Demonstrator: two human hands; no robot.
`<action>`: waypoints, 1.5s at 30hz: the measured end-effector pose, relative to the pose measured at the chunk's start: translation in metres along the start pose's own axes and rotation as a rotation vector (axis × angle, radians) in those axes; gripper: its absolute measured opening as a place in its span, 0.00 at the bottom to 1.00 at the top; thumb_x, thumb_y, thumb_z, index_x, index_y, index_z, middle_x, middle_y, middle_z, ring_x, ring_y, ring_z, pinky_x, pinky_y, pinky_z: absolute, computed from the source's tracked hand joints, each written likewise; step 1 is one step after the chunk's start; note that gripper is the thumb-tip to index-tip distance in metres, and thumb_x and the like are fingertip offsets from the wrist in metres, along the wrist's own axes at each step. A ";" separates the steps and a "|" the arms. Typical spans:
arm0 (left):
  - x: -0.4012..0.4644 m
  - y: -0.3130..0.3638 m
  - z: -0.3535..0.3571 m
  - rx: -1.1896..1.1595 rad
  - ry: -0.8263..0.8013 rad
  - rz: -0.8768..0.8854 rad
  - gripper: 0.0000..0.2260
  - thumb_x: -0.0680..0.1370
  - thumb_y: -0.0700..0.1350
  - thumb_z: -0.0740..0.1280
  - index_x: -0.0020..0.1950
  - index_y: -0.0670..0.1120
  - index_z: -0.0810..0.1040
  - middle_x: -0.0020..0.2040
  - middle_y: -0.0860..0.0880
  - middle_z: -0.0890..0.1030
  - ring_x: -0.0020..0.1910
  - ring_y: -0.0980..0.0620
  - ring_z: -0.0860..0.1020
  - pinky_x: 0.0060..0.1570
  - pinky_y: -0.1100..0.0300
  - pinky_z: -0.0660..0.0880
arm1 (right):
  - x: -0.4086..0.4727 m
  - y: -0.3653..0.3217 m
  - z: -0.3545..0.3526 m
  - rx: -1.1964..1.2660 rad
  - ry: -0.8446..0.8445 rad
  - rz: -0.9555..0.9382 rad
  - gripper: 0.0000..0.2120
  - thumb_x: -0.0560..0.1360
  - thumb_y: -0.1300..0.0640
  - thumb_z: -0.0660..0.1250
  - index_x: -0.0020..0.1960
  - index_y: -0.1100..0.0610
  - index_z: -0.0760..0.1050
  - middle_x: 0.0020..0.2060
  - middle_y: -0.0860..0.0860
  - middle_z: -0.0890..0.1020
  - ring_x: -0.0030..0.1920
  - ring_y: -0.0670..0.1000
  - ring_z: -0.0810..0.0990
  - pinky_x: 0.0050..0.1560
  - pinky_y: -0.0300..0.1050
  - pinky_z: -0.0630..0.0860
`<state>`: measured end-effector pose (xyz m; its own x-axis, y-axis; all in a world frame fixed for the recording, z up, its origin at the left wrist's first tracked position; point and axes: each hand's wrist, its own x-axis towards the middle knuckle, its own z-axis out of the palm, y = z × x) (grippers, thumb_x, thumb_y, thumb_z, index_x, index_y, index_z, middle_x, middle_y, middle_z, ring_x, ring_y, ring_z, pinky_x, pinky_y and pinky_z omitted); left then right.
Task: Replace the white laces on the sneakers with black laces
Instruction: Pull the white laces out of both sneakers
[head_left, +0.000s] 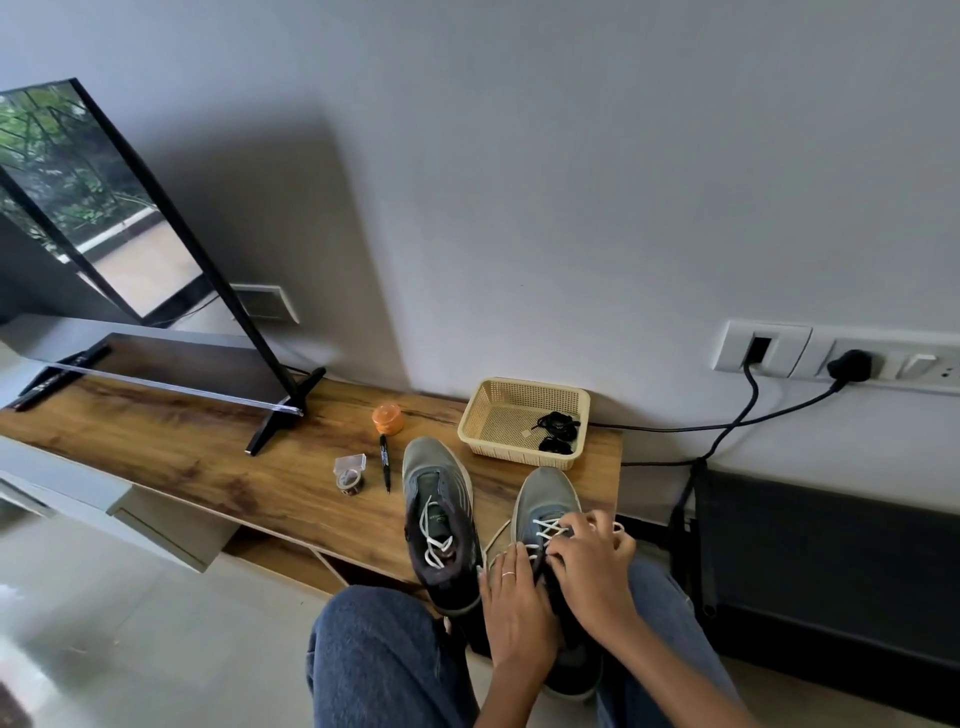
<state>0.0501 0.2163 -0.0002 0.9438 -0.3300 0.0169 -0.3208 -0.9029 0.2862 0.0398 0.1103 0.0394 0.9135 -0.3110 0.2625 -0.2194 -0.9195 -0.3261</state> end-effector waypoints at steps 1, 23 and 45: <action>0.000 0.000 0.001 0.003 -0.006 0.003 0.21 0.72 0.49 0.55 0.53 0.46 0.84 0.51 0.52 0.85 0.51 0.53 0.83 0.62 0.54 0.59 | 0.000 0.002 0.001 -0.005 0.002 -0.001 0.14 0.54 0.56 0.83 0.28 0.45 0.79 0.44 0.45 0.79 0.50 0.51 0.68 0.40 0.52 0.70; -0.004 0.006 -0.009 -0.267 0.083 -0.196 0.16 0.79 0.52 0.64 0.66 0.52 0.75 0.54 0.52 0.83 0.56 0.50 0.79 0.72 0.50 0.61 | -0.005 0.009 -0.009 0.133 0.007 0.132 0.08 0.65 0.58 0.72 0.42 0.47 0.79 0.48 0.44 0.75 0.53 0.50 0.71 0.50 0.49 0.61; -0.002 0.023 -0.013 -0.484 0.231 -0.282 0.14 0.78 0.38 0.65 0.61 0.49 0.81 0.54 0.51 0.83 0.57 0.52 0.78 0.59 0.55 0.69 | -0.006 0.002 -0.002 -0.007 0.039 -0.069 0.16 0.49 0.49 0.84 0.28 0.45 0.78 0.44 0.43 0.79 0.49 0.47 0.67 0.38 0.47 0.71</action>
<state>0.0416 0.2001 0.0191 0.9974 0.0214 0.0693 -0.0344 -0.7013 0.7121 0.0335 0.1100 0.0389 0.9124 -0.2559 0.3193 -0.1590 -0.9407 -0.2996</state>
